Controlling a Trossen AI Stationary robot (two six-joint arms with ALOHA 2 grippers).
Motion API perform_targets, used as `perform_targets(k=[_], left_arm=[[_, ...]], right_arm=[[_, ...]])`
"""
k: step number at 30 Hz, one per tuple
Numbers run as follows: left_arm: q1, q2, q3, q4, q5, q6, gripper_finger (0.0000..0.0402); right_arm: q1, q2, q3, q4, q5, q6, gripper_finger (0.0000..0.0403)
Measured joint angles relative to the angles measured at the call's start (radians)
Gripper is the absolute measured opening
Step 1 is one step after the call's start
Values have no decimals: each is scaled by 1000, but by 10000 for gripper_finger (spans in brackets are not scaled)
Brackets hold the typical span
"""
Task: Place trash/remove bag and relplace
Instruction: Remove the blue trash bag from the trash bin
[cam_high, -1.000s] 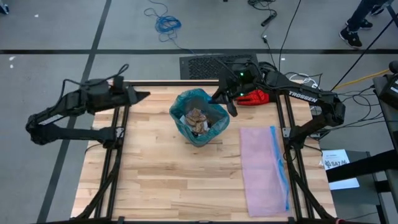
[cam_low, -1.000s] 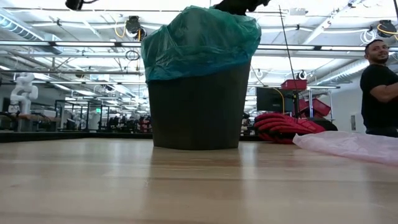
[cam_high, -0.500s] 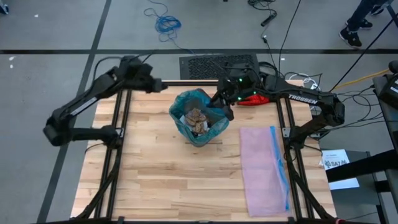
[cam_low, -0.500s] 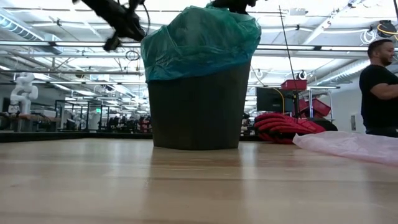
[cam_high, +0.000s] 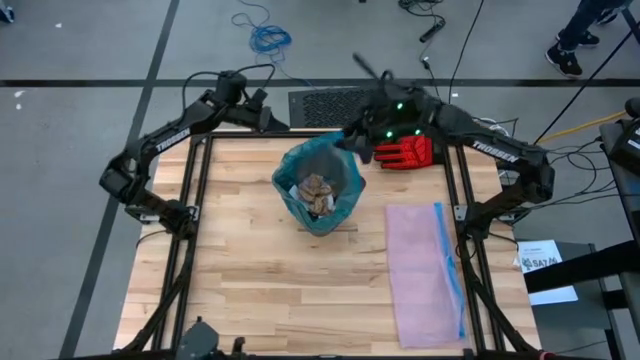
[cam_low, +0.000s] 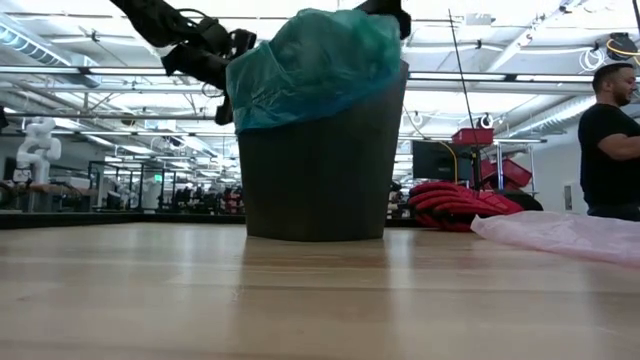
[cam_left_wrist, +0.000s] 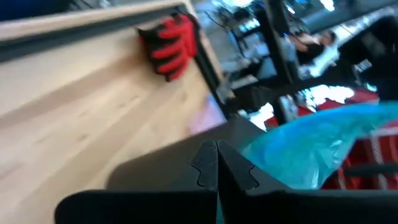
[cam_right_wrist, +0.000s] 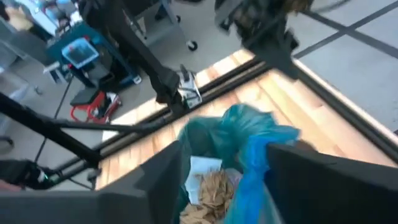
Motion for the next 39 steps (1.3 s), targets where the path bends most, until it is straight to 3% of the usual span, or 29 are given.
perform_targets(k=[5, 10, 14, 20, 23, 28, 39], left_arm=[[-21, 8, 4, -5, 46, 33, 0], [-33, 8, 4, -9, 75, 74, 0], [-53, 8, 4, -19, 102, 84, 0], [-71, 7, 4, -26, 123, 105, 0], [-71, 6, 4, -34, 123, 112, 0], [-71, 6, 4, -35, 123, 111, 0], [-68, 5, 4, -36, 128, 102, 0]], right_arm=[[-27, -2, 167, -234, -2, 28, 258], [-15, -2, 265, -454, 3, 106, 251], [62, -1, 274, -612, -2, 240, 246], [285, -1, 225, -519, -26, 392, 245], [394, -3, 178, -466, 54, 489, 242], [556, -1, 62, -416, 289, 625, 221], [759, -20, -209, -183, 653, 909, 118]])
